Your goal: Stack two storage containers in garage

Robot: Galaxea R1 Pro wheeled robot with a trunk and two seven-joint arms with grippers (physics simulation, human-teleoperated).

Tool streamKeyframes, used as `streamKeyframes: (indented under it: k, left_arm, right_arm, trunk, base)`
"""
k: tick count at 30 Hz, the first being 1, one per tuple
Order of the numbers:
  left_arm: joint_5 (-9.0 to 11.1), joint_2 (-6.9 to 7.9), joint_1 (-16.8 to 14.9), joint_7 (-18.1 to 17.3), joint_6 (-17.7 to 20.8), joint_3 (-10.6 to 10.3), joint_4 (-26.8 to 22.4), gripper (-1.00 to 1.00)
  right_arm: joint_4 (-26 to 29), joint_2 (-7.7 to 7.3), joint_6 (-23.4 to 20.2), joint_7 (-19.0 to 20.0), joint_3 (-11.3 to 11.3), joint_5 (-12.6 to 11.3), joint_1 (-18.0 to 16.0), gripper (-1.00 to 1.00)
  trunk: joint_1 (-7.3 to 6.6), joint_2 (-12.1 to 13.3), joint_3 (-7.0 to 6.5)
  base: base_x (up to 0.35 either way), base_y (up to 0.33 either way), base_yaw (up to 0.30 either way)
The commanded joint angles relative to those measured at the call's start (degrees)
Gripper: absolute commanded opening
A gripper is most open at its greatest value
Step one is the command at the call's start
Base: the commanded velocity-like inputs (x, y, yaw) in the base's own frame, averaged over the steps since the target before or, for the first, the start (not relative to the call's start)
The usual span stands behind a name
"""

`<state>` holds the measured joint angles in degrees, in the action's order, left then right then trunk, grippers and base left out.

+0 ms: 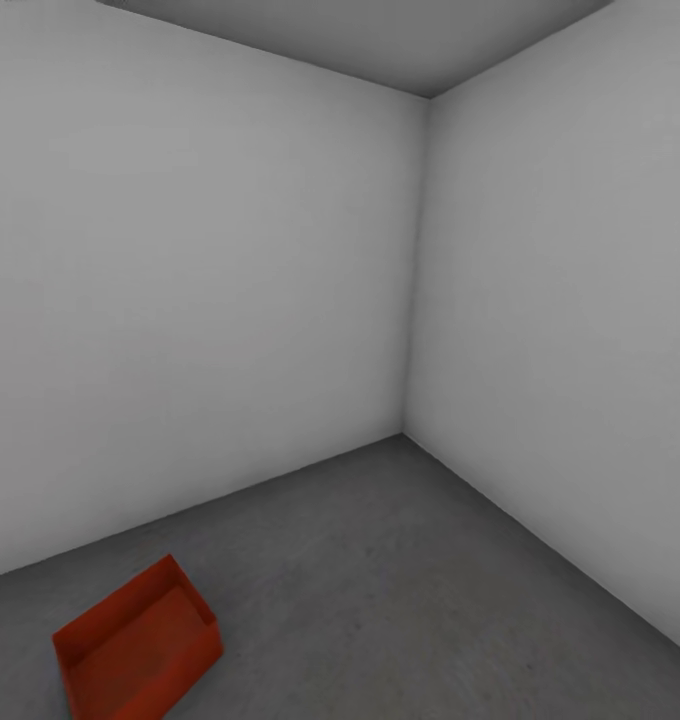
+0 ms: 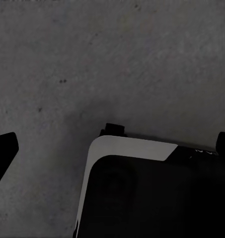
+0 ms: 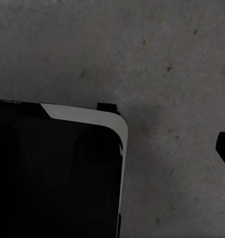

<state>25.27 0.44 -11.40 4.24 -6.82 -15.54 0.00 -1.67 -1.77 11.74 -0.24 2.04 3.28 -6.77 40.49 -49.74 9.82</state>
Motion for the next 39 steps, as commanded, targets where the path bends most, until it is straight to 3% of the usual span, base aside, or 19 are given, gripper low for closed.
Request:
streamKeyframes:
  k: [1,16,26,39]
  left_arm:
    - [0.4,0.00,0.0,0.2,-0.1,-0.5,0.0,1.00]
    - [0.4,0.00,0.0,0.2,-0.2,-0.5,0.0,1.00]
    - [0.4,0.00,0.0,0.2,-0.2,-0.5,0.0,1.00]
    - [0.4,0.00,0.0,0.2,-0.2,-0.5,0.0,1.00]
  right_arm:
    - [-0.2,0.00,0.3,0.0,0.2,0.3,-0.1,1.00]
    - [-0.2,0.10,0.3,0.0,0.1,0.3,-0.1,1.00]
    - [-0.1,0.16,0.1,-0.1,0.7,1.4,-0.1,1.00]
    - [-0.1,0.24,0.1,-0.5,0.4,1.0,-0.1,1.00]
  trunk:
    - [0.01,-0.1,-0.01]
    - [0.01,-0.1,-1.22]
    - [0.01,-0.1,-1.29]
    - [0.01,-0.1,-1.29]
  base:
    - [0.000,0.000,-0.104]
    - [0.000,0.000,-0.053]
    - [0.000,0.000,-0.001]
    - [0.000,0.000,0.000]
